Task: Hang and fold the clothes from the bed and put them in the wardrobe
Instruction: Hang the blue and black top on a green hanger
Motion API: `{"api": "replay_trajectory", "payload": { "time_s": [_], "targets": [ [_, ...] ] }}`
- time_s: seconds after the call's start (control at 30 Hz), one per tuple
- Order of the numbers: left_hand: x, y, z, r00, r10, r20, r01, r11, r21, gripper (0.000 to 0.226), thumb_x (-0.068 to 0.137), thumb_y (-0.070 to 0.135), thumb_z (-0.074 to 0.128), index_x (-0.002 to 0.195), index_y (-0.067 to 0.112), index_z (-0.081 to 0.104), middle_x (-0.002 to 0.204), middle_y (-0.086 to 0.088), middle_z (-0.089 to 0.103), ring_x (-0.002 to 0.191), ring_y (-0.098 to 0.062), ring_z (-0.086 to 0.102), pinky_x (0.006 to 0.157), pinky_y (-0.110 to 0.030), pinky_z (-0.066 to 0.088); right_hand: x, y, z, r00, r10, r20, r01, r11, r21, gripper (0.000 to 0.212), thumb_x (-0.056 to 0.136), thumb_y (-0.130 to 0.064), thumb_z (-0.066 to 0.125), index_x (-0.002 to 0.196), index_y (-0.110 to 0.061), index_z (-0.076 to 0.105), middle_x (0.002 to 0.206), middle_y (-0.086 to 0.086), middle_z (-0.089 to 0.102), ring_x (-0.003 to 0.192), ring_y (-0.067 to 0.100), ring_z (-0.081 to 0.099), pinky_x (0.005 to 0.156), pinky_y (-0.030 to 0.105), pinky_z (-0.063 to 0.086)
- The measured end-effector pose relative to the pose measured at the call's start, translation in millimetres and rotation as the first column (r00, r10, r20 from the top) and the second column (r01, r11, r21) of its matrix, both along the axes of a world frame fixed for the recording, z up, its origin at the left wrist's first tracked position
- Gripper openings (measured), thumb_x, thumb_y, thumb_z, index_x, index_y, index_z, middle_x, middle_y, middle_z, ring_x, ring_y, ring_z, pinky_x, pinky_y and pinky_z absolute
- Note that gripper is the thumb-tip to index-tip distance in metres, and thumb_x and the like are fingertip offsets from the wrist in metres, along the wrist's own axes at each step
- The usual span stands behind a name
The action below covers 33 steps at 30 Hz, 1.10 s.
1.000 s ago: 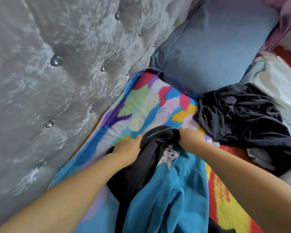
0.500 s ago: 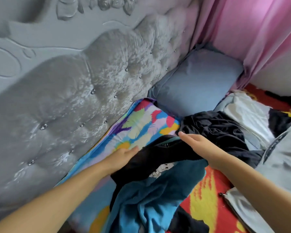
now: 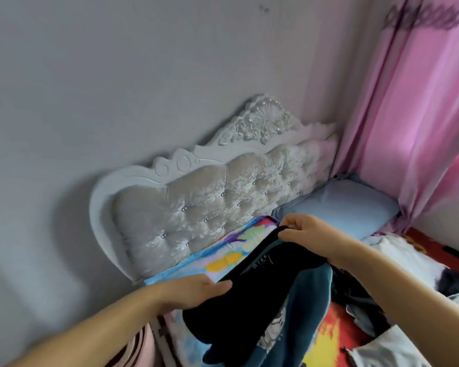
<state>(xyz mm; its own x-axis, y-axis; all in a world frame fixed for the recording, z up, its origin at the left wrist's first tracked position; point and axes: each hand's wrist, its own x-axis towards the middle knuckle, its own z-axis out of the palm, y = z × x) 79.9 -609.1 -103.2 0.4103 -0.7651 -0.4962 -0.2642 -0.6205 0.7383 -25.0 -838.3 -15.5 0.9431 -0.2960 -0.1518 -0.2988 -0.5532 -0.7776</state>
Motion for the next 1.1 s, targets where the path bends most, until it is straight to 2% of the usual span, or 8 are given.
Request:
{"api": "replay_trajectory", "payload": {
  "time_s": [0.13, 0.27, 0.37, 0.53, 0.67, 0.87, 0.97, 1.1],
  "targets": [
    [-37, 48, 32, 0.995, 0.104, 0.011, -0.102, 0.989, -0.111, 0.054, 0.096, 0.06, 0.027, 0.082, 0.022, 0.063, 0.075, 0.009, 0.056, 0.069, -0.003, 0.051, 0.075, -0.017, 0.04, -21, 57, 50, 0.992, 0.105, 0.076, -0.103, 0.994, -0.032, 0.014, 0.089, -0.017, 0.06, 0.075, -0.02, 0.057, 0.059, -0.006, 0.056, 0.048, 0.009, 0.049, 0.051, 0.024, 0.04],
    [-76, 100, 48, 0.995, 0.101, 0.018, -0.098, 0.99, -0.103, 0.045, 0.1, 0.048, 0.035, 0.073, 0.027, 0.063, 0.066, 0.02, 0.059, 0.063, 0.009, 0.055, 0.066, -0.005, 0.04, -50, 122, 77, 0.978, 0.172, 0.118, -0.164, 0.984, -0.075, 0.01, 0.091, -0.015, 0.058, 0.081, -0.017, 0.056, 0.061, -0.005, 0.056, 0.043, 0.007, 0.045, 0.044, 0.018, 0.037],
    [-103, 151, 48, 0.992, 0.124, 0.005, -0.122, 0.985, -0.124, 0.043, 0.101, 0.047, 0.034, 0.085, 0.027, 0.068, 0.076, 0.022, 0.065, 0.074, 0.009, 0.059, 0.077, -0.008, 0.044, -75, 166, 77, 0.975, 0.189, 0.117, -0.18, 0.98, -0.081, 0.007, 0.09, -0.017, 0.059, 0.082, -0.017, 0.057, 0.062, -0.005, 0.058, 0.05, 0.012, 0.044, 0.049, 0.025, 0.036],
    [-137, 263, 29, 0.888, 0.457, 0.059, -0.425, 0.862, -0.276, 0.06, 0.091, 0.066, 0.037, 0.1, 0.017, 0.07, 0.094, 0.007, 0.071, 0.084, -0.011, 0.065, 0.081, -0.025, 0.047, -122, 257, 64, 0.972, 0.216, 0.092, -0.213, 0.976, -0.039, 0.009, 0.09, -0.016, 0.059, 0.081, -0.017, 0.056, 0.062, -0.004, 0.058, 0.046, 0.01, 0.043, 0.045, 0.022, 0.035],
    [-169, 322, 44, 0.794, 0.585, 0.165, -0.516, 0.793, -0.324, 0.061, 0.098, 0.052, 0.035, 0.1, -0.001, 0.067, 0.096, -0.015, 0.07, 0.093, -0.029, 0.066, 0.079, -0.029, 0.047, -151, 323, 59, 0.953, 0.297, 0.061, -0.293, 0.954, -0.06, 0.011, 0.091, -0.015, 0.058, 0.081, -0.016, 0.054, 0.063, -0.005, 0.056, 0.041, 0.003, 0.041, 0.043, 0.017, 0.033],
    [-218, 411, 75, 0.73, 0.68, -0.068, -0.636, 0.641, -0.43, 0.046, 0.095, 0.05, 0.046, 0.097, 0.013, 0.073, 0.095, -0.004, 0.074, 0.088, -0.017, 0.069, 0.088, -0.029, 0.052, -173, 392, 78, 0.852, 0.507, -0.131, -0.523, 0.814, -0.253, 0.008, 0.087, -0.02, 0.063, 0.091, -0.02, 0.057, 0.071, -0.007, 0.063, 0.053, 0.002, 0.053, 0.052, 0.015, 0.041],
    [-238, 466, 89, 0.747, 0.66, 0.077, -0.581, 0.706, -0.404, 0.043, 0.086, 0.052, 0.061, 0.081, 0.01, 0.07, 0.076, 0.003, 0.068, 0.072, -0.011, 0.063, 0.07, -0.023, 0.046, -173, 423, 74, 0.814, 0.551, -0.181, -0.549, 0.63, -0.55, 0.008, 0.085, -0.021, 0.058, 0.093, -0.024, 0.058, 0.077, -0.01, 0.057, 0.072, 0.007, 0.055, 0.068, 0.022, 0.044],
    [-259, 536, 83, 0.648, 0.578, 0.497, -0.577, 0.797, -0.175, 0.018, 0.083, 0.033, 0.07, 0.077, 0.018, 0.063, 0.07, 0.006, 0.061, 0.065, -0.01, 0.058, 0.058, -0.027, 0.042, -173, 472, 63, 0.775, 0.628, -0.07, -0.548, 0.614, -0.568, 0.009, 0.088, -0.02, 0.054, 0.089, -0.029, 0.054, 0.082, -0.01, 0.057, 0.082, 0.014, 0.056, 0.072, 0.025, 0.042]
  ]
}}
